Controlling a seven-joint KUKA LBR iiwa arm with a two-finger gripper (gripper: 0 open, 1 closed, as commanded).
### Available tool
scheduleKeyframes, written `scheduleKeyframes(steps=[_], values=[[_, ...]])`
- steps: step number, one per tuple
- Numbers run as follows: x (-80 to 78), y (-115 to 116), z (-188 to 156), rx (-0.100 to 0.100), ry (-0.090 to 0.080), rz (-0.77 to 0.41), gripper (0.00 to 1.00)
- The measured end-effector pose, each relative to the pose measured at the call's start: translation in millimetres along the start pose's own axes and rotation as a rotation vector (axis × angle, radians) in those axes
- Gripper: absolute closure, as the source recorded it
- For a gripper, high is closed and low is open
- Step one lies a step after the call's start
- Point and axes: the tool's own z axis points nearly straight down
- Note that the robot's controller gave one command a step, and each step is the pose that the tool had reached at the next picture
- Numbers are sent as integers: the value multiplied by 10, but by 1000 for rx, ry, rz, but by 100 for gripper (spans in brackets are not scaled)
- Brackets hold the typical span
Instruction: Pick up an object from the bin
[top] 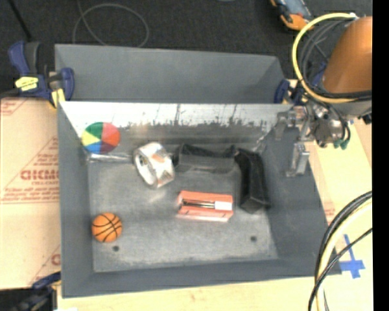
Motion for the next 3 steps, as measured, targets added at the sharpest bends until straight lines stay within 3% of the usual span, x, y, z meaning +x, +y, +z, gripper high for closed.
scheduleKeyframes(steps=[1,2,3], values=[[-14,8,-55,2,-8,-3,0],[-17,482,659,-1,-12,38,0],[168,857,683,0,-1,-27,0]])
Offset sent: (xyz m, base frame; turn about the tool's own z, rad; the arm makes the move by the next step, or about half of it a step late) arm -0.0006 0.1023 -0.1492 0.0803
